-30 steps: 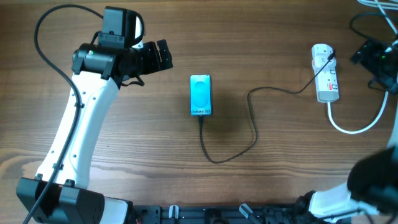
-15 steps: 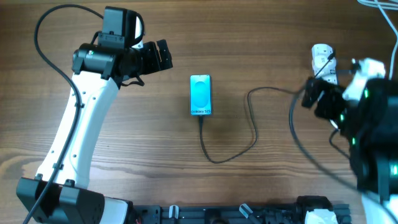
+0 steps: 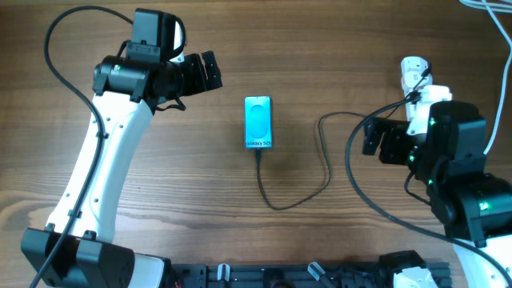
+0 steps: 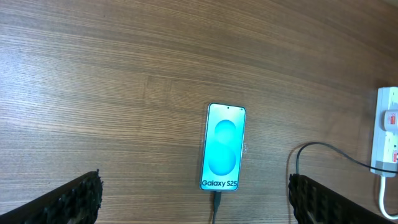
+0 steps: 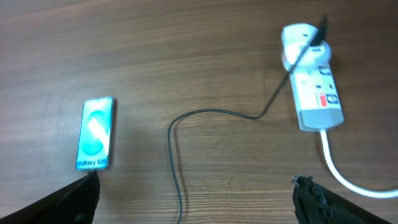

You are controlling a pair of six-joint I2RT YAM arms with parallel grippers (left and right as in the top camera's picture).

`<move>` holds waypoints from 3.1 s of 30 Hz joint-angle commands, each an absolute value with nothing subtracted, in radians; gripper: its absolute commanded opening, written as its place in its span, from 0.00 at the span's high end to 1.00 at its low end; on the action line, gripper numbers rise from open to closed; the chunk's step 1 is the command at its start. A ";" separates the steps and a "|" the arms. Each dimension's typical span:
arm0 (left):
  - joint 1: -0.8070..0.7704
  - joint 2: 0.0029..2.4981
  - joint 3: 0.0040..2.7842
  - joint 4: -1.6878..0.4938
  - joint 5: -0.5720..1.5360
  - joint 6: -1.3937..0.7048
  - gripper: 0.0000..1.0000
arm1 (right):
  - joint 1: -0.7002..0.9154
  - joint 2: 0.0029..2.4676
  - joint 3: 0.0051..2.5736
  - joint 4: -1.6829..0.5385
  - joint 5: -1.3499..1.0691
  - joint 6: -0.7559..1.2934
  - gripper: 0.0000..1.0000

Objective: Plug charger to phone and switch on socket

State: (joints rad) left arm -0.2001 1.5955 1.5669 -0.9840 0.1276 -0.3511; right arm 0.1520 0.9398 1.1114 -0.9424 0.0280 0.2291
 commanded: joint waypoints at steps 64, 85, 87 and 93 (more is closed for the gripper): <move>-0.200 1.603 1.563 -0.981 0.121 -0.360 0.00 | 0.013 0.004 0.006 0.000 -0.060 -0.023 0.00; -0.200 1.487 1.456 -0.972 0.088 -0.345 0.00 | 0.013 0.004 0.005 0.000 -0.060 -0.023 0.00; -0.199 1.404 1.291 -0.873 0.083 -0.344 0.00 | 0.013 0.004 0.005 0.000 -0.060 -0.023 0.00; -0.160 1.171 1.037 -0.812 0.058 -0.313 0.00 | 0.013 0.004 0.006 0.000 -0.060 -0.024 0.00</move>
